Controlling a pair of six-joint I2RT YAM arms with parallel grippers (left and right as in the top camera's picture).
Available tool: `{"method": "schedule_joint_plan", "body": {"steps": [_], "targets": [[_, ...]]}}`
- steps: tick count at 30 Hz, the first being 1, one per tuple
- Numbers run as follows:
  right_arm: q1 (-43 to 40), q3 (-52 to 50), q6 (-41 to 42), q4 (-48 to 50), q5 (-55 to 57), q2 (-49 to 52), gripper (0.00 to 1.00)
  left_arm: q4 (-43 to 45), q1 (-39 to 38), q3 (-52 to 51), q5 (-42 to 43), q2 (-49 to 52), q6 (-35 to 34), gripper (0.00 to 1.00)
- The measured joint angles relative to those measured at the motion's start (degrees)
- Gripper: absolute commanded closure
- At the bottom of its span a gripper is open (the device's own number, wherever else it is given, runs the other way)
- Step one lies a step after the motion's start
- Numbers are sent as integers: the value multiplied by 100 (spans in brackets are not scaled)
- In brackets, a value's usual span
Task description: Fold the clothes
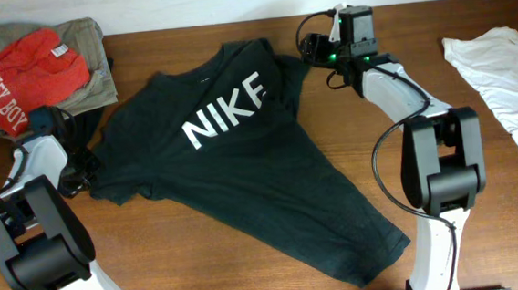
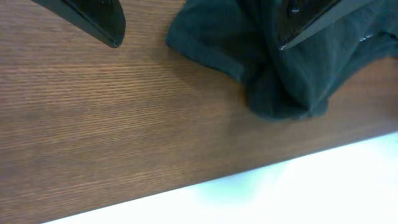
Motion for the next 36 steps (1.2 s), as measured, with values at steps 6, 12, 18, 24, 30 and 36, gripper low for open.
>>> {"method": "schedule_joint_plan", "body": {"steps": [6, 12, 18, 24, 30, 36], "targets": [[291, 0, -376, 35, 221, 188, 20, -4, 11, 4, 50, 0, 0, 99], [391, 0, -669, 42, 544, 315, 21, -7, 11, 7, 63, 0, 0, 99], [407, 0, -697, 79, 658, 459, 23, -7, 11, 9, 63, 0, 0, 99], [481, 0, -710, 170, 761, 660, 26, -9, 11, 11, 63, 0, 0, 99], [623, 0, -717, 188, 981, 752, 30, -9, 11, 11, 85, 0, 0, 99], [686, 0, -721, 190, 1250, 761, 49, -9, 11, 11, 87, 0, 0, 99]]}}
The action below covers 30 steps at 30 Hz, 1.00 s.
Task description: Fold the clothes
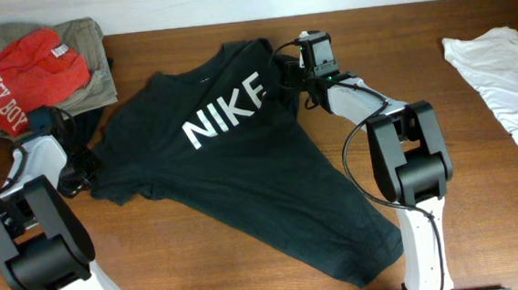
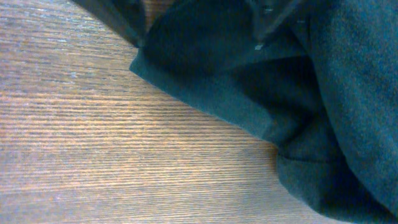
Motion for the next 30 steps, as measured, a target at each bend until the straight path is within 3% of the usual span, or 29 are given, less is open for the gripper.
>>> {"method": "schedule_joint_plan", "body": {"steps": [2, 8, 11, 13, 16, 18, 22, 30], "targets": [[0, 0, -13, -2, 26, 0, 55, 0, 0, 0, 0, 0, 2, 99], [0, 0, 7, 2, 46, 20, 55, 0, 0, 0, 0, 0, 0, 99], [0, 7, 4, 17, 48, 87, 43, 0, 0, 0, 0, 0, 2, 99], [0, 11, 11, 15, 52, 87, 43, 0, 0, 0, 9, 0, 0, 99], [0, 11, 2, 20, 70, 92, 56, 4, 0, 0, 15, 0, 2, 99], [0, 20, 2, 13, 94, 98, 76, 4, 0, 0, 15, 0, 0, 99], [0, 66, 179, -9, 234, 140, 94, 11, 0, 0, 15, 0, 0, 99], [0, 431, 367, -133, 348, 195, 96, 55, 0, 0, 44, 0, 0, 99]]}}
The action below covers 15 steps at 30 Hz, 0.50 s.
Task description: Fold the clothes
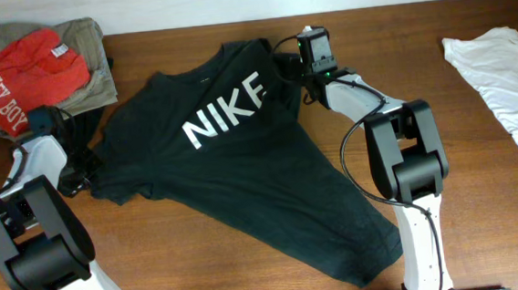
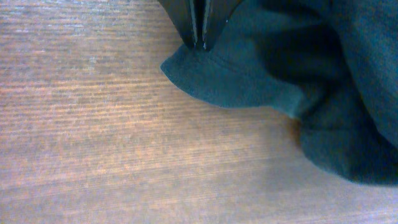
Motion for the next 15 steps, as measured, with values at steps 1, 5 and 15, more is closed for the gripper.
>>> {"method": "schedule_joint_plan", "body": {"steps": [1, 5, 15], "targets": [[0, 81, -2, -17, -2, 0, 96, 0, 0, 0, 0, 0, 0, 99], [-24, 592, -168, -63, -2, 35, 96, 0, 0, 0, 7, 0, 2, 99], [-863, 3674, -1045, -914, 282, 127, 12, 33, -2, 0, 61, 0, 0, 99]]}}
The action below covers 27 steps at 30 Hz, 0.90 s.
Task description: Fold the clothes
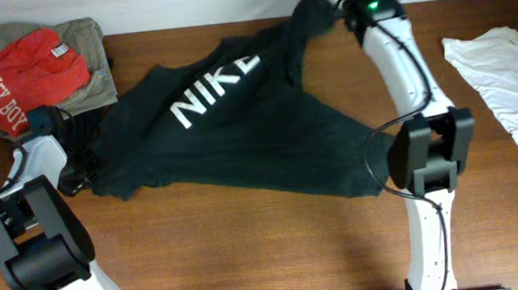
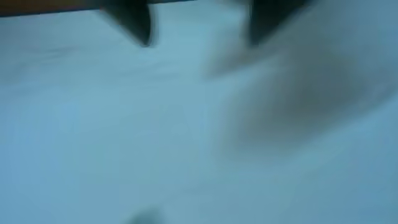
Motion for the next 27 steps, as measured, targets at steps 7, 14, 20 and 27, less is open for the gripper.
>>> {"method": "schedule_joint_plan", "body": {"steps": [7, 14, 20, 27], "targets": [[-297, 1163, -90, -2964, 190, 17, 1, 9, 0, 0, 20, 0, 0, 99], [-297, 3595, -90, -6301, -118, -236, 1, 9, 2, 4, 109, 0, 0, 99], [-621, 3906, 560, -7694, -212, -409, 1, 9, 2, 9, 286, 0, 0, 99], [-1150, 3904, 1019, -8212, -339, -612, 1, -9, 2, 11, 479, -2, 0, 99]]}}
